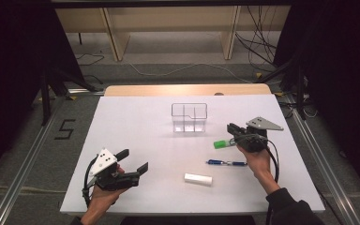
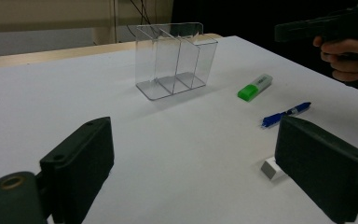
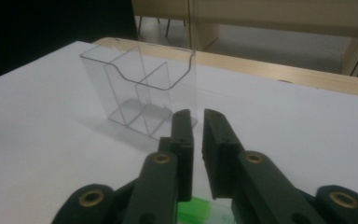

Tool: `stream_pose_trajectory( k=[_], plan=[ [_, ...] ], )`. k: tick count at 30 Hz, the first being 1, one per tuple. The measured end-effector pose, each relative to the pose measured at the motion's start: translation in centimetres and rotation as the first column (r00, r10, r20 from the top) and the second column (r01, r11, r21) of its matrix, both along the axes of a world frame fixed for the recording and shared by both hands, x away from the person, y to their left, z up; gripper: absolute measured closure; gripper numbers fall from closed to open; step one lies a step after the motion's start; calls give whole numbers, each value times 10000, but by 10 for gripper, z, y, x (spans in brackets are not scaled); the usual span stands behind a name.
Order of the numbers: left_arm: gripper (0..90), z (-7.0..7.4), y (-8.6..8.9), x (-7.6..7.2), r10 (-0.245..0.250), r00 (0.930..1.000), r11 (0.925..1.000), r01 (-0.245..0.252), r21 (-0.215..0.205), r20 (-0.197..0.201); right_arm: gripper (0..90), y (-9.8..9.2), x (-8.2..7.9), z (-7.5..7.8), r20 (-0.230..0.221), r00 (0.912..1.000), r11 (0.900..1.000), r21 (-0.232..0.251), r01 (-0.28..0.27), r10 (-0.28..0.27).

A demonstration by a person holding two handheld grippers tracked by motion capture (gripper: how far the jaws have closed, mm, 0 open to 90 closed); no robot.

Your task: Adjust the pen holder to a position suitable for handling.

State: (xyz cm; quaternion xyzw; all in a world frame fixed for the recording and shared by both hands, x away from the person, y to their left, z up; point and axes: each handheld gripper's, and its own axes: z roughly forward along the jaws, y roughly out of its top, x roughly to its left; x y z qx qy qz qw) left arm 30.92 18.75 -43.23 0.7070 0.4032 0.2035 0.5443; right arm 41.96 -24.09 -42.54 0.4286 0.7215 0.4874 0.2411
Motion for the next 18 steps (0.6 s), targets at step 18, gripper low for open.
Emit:
stream_pose_trajectory(
  k=[18],
  plan=[
    [110, 0, 1, 0, 49, 10000, 10000, -49, -69, -17, 900, 41, 71, -26, -1313, 9878, 9954, -580, 767, -838]
  ],
)
